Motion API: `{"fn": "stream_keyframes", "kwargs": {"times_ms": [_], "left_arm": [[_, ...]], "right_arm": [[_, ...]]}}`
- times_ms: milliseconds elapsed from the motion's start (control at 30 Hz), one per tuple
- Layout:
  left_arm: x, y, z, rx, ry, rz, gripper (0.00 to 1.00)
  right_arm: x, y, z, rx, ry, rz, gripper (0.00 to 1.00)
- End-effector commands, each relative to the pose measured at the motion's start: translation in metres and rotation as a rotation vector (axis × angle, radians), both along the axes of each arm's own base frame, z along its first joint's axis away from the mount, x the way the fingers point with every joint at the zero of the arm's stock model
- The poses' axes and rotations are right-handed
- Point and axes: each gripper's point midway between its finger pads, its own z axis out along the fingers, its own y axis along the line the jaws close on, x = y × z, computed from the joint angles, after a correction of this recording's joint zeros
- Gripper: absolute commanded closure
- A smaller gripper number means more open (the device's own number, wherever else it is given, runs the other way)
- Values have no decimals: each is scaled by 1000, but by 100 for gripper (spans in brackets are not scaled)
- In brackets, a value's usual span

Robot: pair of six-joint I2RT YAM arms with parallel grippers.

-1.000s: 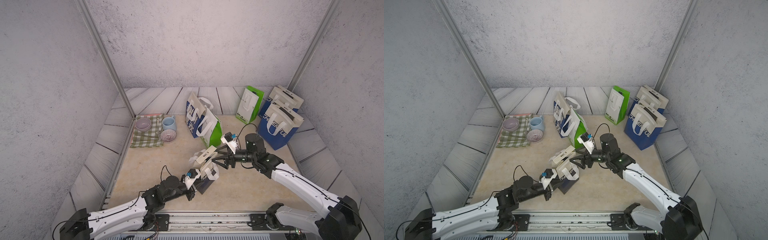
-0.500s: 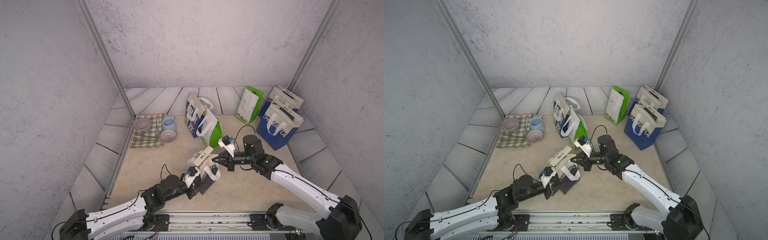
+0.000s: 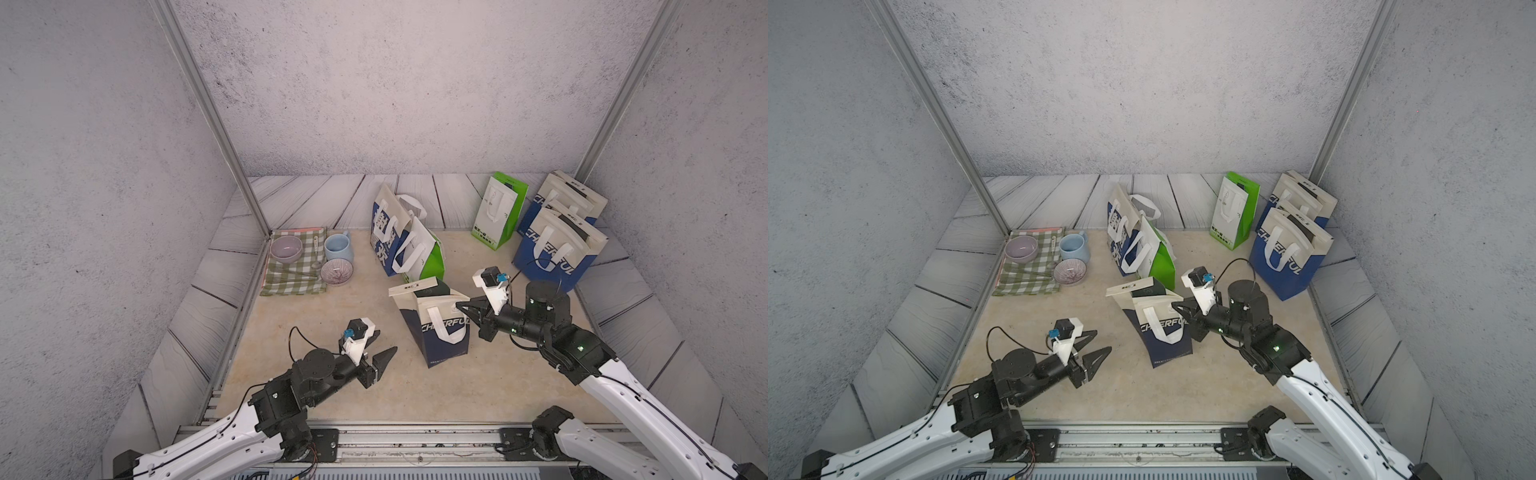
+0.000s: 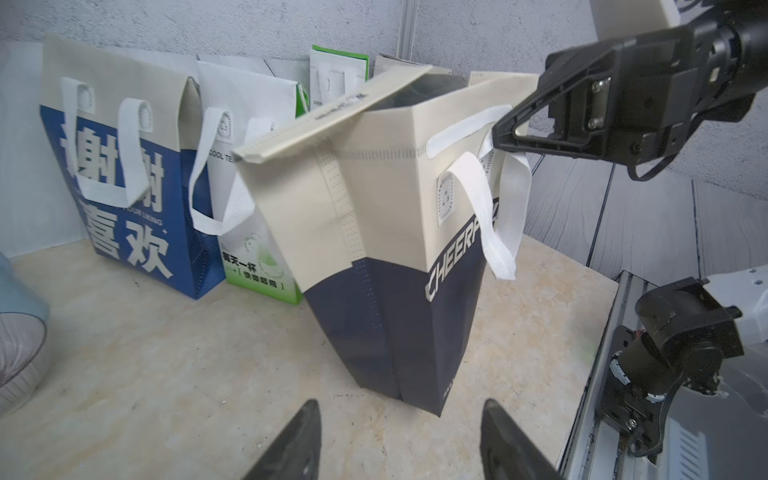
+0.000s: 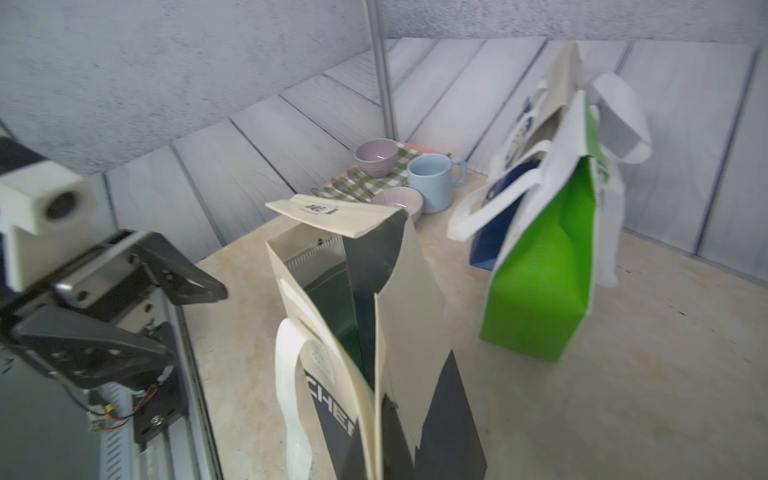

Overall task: Open the takeout bag
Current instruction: Pick up the takeout bag at the center of the board, then place the takeout bag at the center of the board.

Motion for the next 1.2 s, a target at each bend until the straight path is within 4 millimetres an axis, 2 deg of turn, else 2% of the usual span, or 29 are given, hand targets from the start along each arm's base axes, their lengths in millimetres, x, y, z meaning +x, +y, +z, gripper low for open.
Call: {"fn": "stream_keyframes", "kwargs": {"times_ms": [0,133,300,467,600,667,933,1067,1167], "left_arm": [[3,14,-1,58,30,58,39],[3,20,-2,68,25,78,38],[2,22,-5,56,23,75,39],[2,23,-4,60,20,80,38],[1,24,-5,60,22,78,39],[1,25,-5,57,21,79,39],[0,25,-7,55,22,76,39],[-1,25,-8,55,24,74,38],[0,25,-10,57,23,75,39]], "right_arm": [[18,-35,60,43,-164,-217,100],[34,-66,75,24,-203,-403,100],[54,-90,90,-28,-255,-537,100],[96,-113,91,-32,-241,-654,100],[139,-130,82,27,-184,-703,100],[167,-137,75,70,-172,-703,100],[257,-155,54,109,-148,-686,100],[284,-168,52,96,-192,-704,100],[295,-171,41,71,-188,-685,100]]}}
